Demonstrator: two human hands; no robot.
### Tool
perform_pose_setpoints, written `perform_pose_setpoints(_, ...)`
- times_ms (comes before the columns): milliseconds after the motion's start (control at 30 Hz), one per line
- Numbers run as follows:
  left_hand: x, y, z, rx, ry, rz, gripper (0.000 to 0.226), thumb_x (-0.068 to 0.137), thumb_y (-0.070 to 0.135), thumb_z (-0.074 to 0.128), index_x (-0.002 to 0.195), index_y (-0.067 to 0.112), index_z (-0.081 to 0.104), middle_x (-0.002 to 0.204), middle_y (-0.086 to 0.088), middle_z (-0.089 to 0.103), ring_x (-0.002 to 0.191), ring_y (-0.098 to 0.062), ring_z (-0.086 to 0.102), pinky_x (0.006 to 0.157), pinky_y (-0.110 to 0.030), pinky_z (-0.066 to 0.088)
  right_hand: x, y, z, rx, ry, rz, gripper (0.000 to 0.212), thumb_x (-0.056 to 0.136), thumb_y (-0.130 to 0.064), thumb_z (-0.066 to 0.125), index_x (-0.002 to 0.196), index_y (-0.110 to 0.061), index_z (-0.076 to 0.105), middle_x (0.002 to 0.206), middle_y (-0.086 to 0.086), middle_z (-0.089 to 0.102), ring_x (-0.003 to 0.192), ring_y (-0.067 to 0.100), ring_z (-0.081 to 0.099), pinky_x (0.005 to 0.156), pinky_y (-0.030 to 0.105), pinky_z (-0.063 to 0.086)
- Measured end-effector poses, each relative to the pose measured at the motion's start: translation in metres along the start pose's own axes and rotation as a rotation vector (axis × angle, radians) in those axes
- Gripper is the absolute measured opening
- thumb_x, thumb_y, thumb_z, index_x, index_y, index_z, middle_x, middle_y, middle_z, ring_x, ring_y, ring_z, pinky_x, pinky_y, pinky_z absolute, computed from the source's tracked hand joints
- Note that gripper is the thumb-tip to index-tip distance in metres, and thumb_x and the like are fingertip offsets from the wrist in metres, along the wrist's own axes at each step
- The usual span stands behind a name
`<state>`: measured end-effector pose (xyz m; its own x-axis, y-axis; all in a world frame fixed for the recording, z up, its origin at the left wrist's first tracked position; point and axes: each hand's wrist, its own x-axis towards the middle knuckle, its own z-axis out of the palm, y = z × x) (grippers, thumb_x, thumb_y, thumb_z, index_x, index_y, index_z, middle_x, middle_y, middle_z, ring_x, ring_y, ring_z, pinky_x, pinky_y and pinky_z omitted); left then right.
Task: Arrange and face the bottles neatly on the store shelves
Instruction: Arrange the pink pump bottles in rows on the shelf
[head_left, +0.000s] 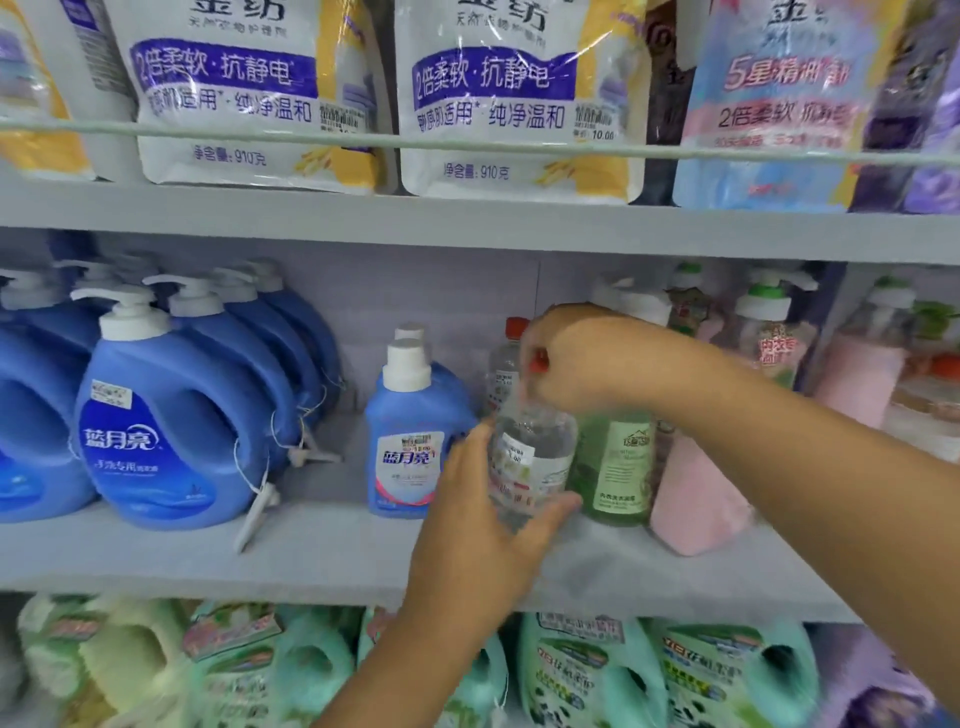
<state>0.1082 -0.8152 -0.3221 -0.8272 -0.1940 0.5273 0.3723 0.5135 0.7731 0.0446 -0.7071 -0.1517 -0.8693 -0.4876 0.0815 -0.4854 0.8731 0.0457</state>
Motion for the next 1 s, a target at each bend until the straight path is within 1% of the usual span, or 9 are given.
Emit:
perform_pose_setpoints(67,-0.004,0.006,0.011,-0.040,-0.023,-0.080,0.094,0.065,0.067,0.078,0.142,0.054,0.025,0.132,0.029,0.056,0.119,0.004,0.059,0.098,-0.033,0.053,-0.017,-0.001,0.003,0.135,0.030,-0.058,0.022,0.092,-0.037,0.066,0.096,-0.018,0.076,0.100,0.003,0.073,0.091,0.021,0.068,0.083,0.035,0.059)
perform_pose_setpoints(233,-0.022,0.001,-0.001,-0.135,-0.045,-0.149,0.098,0.066,0.054,0.086,0.144,0.060,0.026,0.131,0.024,0.063,0.109,0.002,0.067,0.095,-0.039,0.056,-0.014,0.005,0.000,0.460,0.045,0.048,0.045,0.098,-0.054,0.055,0.098,-0.013,0.074,0.092,0.010,0.075,0.079,0.025,0.071,0.075,0.034,0.058)
perform_pose_setpoints(333,-0.022,-0.005,-0.016,-0.142,-0.064,-0.149,0.098,0.069,0.044,0.090,0.140,0.065,0.027,0.128,0.026,0.064,0.109,0.005,0.066,0.098,-0.031,0.053,0.028,0.016,0.008,0.404,0.108,0.172,0.036,0.101,-0.041,0.051,0.110,-0.011,0.068,0.109,0.010,0.068,0.093,0.027,0.065,0.072,0.030,0.051)
perform_pose_setpoints(467,-0.021,-0.015,-0.029,-0.175,-0.079,-0.184,0.096,0.073,0.031,0.090,0.139,0.067,0.029,0.120,0.032,0.066,0.104,0.007,0.067,0.087,-0.016,0.052,0.096,0.017,0.042,0.371,0.064,0.281,0.023,0.096,-0.030,0.053,0.101,-0.009,0.059,0.106,0.010,0.063,0.084,0.023,0.059,0.055,0.024,0.037)
perform_pose_setpoints(533,-0.019,-0.022,-0.037,-0.179,-0.076,-0.198,0.094,0.075,0.028,0.088,0.138,0.067,0.030,0.116,0.033,0.067,0.100,0.007,0.068,0.080,-0.010,0.051,0.125,0.017,0.056,0.324,0.057,0.331,0.043,0.094,-0.036,0.052,0.123,-0.006,0.061,0.126,0.014,0.059,0.104,0.030,0.062,0.068,0.025,0.041)
perform_pose_setpoints(633,-0.013,-0.034,-0.047,-0.189,-0.093,-0.207,0.094,0.076,0.028,0.088,0.142,0.062,0.031,0.120,0.023,0.070,0.101,0.002,0.070,0.083,-0.019,0.055,0.150,0.025,0.066,0.363,0.105,0.375,0.062,0.094,-0.039,0.057,0.145,-0.005,0.046,0.134,0.011,0.057,0.120,0.033,0.059,0.084,0.031,0.047)
perform_pose_setpoints(767,-0.004,-0.044,-0.064,-0.205,-0.156,-0.202,0.092,0.076,0.030,0.088,0.145,0.054,0.032,0.118,0.019,0.071,0.098,-0.001,0.071,0.077,-0.019,0.055,0.145,0.025,0.065,0.224,0.116,0.350,0.039,0.105,-0.026,0.044,0.132,-0.008,0.065,0.124,0.016,0.061,0.120,0.031,0.058,0.086,0.025,0.041)
perform_pose_setpoints(933,-0.003,-0.051,-0.077,-0.226,-0.177,-0.187,0.090,0.077,0.030,0.087,0.143,0.056,0.033,0.119,0.022,0.069,0.102,-0.001,0.070,0.087,-0.032,0.056,0.107,0.002,0.049,0.215,0.157,0.430,0.036,0.106,-0.024,0.046,0.132,-0.003,0.061,0.132,0.014,0.057,0.125,0.030,0.056,0.095,0.027,0.045)
perform_pose_setpoints(1000,-0.004,-0.052,-0.080,-0.232,-0.181,-0.178,0.089,0.078,0.031,0.087,0.143,0.058,0.033,0.118,0.024,0.069,0.101,0.001,0.070,0.088,-0.034,0.057,0.080,-0.005,0.040,0.243,0.202,0.452,0.033,0.106,-0.024,0.046,0.125,-0.004,0.063,0.127,0.016,0.059,0.115,0.031,0.059,0.082,0.028,0.045)
